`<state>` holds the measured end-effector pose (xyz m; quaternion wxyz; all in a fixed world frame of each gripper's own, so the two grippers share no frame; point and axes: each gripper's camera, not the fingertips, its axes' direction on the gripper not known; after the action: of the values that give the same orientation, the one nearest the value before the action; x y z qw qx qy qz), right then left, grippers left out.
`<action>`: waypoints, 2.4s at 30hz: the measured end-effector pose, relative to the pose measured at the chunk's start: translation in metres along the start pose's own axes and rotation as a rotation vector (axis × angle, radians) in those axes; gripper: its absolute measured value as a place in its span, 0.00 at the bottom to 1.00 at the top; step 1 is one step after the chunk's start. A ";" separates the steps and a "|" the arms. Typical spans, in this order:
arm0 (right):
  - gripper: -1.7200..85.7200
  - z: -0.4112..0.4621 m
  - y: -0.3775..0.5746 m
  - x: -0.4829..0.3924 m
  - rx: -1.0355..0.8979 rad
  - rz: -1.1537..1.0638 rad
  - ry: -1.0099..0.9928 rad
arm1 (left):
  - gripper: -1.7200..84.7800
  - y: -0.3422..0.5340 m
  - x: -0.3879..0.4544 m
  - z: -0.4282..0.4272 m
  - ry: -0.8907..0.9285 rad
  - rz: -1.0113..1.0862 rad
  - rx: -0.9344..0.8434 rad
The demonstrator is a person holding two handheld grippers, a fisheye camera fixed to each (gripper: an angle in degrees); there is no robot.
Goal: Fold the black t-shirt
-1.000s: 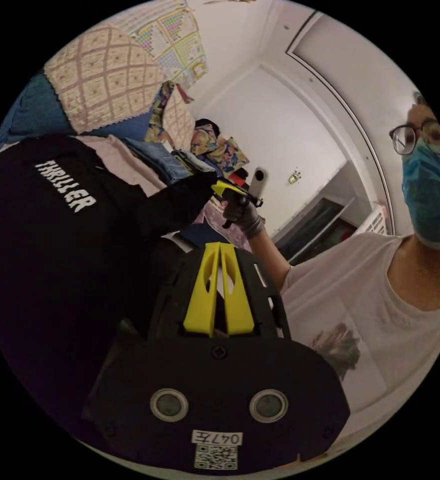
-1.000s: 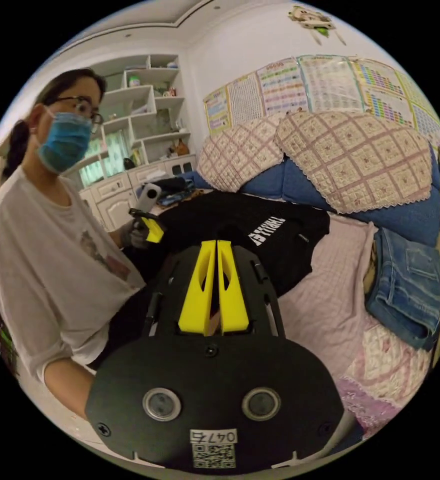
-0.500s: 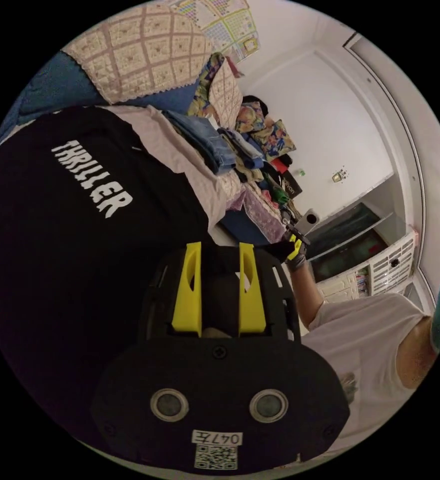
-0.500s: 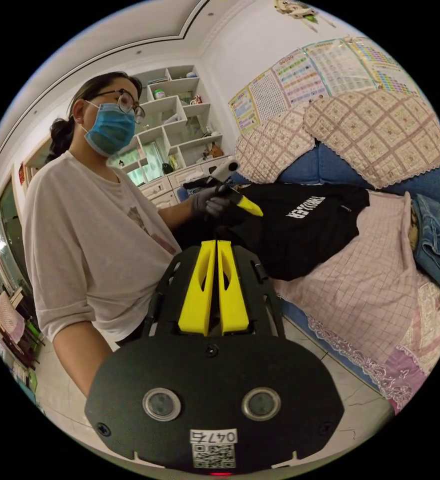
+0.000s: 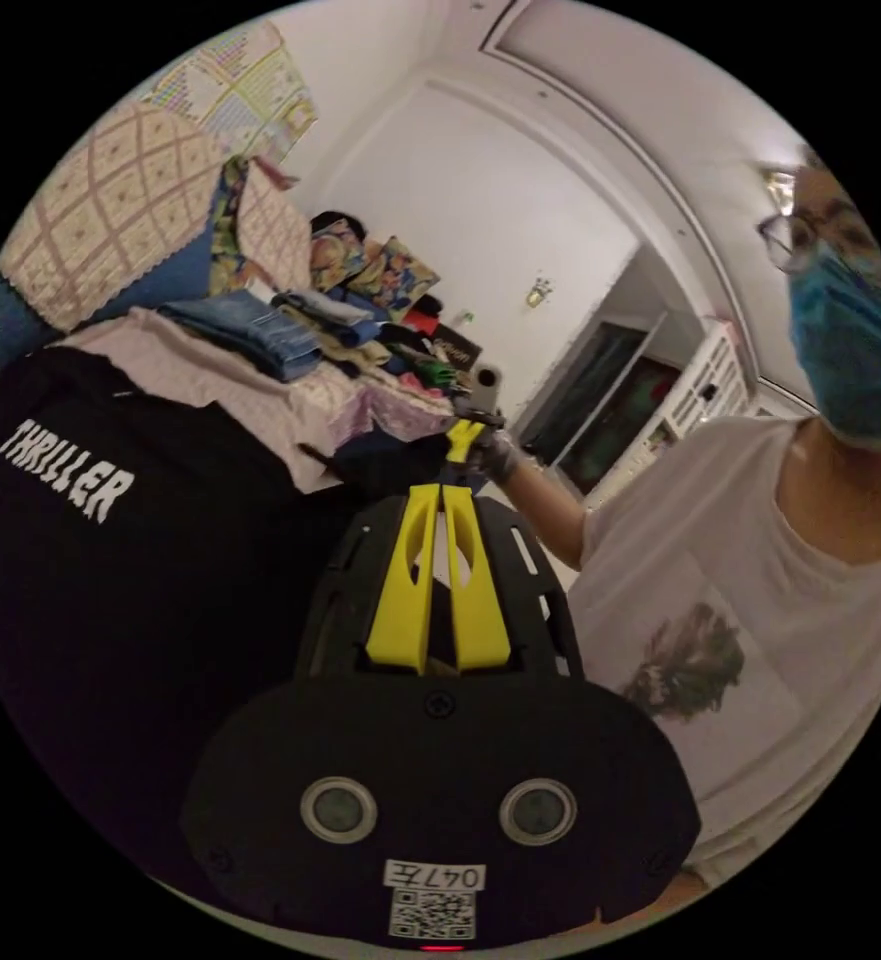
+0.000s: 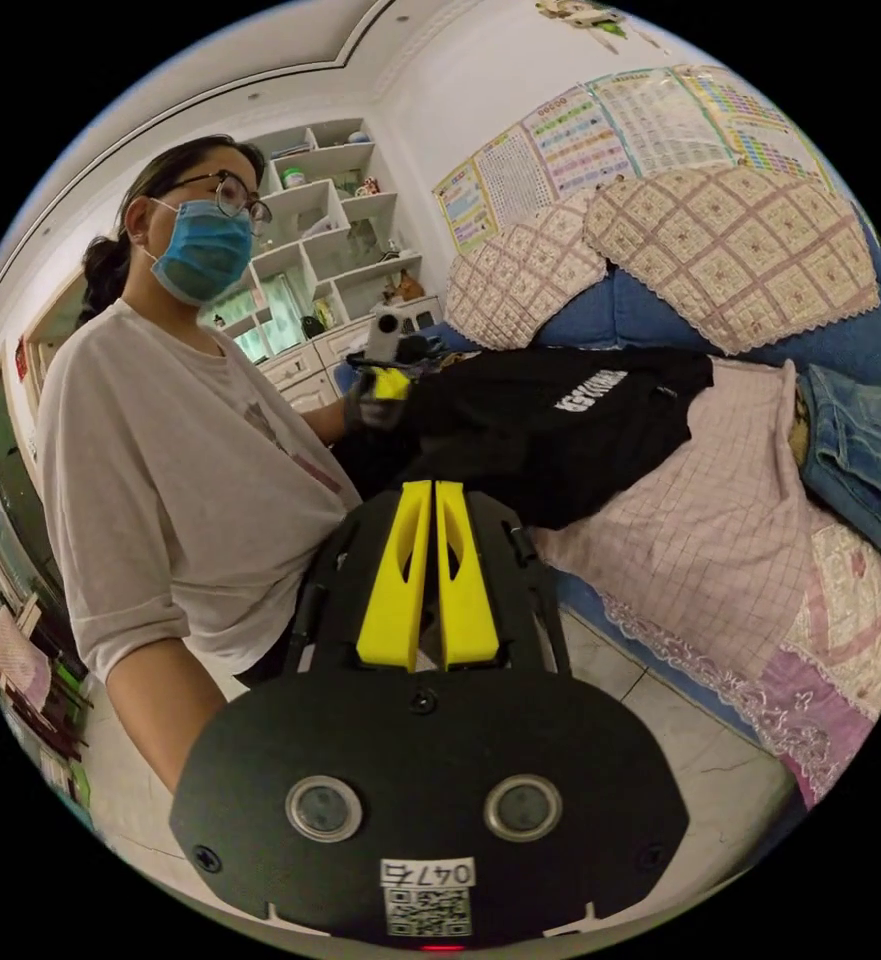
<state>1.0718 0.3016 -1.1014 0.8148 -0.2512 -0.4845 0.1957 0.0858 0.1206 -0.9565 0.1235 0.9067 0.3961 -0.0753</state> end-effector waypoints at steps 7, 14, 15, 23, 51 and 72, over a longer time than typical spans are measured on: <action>0.03 0.010 -0.012 0.026 -0.268 0.175 0.131 | 0.01 0.029 0.036 0.012 -0.075 0.003 -0.168; 0.04 0.040 -0.086 0.052 -0.096 0.139 0.079 | 0.01 0.008 0.038 -0.030 -0.045 -0.049 0.057; 0.04 0.052 -0.093 0.061 -0.096 0.143 0.060 | 0.01 0.008 0.041 -0.034 -0.049 -0.049 0.079; 0.02 0.070 -0.089 0.118 0.083 0.286 -0.175 | 0.01 0.018 0.078 -0.049 -0.339 -0.007 -0.020; 0.01 0.060 -0.087 0.108 0.175 0.163 -0.157 | 0.01 0.022 0.105 -0.056 -0.663 0.053 -0.132; 0.03 0.137 -0.110 0.059 0.047 -0.036 -0.176 | 0.01 0.049 0.097 -0.116 -0.632 0.027 -0.064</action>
<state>0.9851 0.2772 -0.9388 0.7780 -0.2052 -0.5541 0.2136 0.1923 0.1895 -0.8597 0.2697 0.8393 0.3284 -0.3392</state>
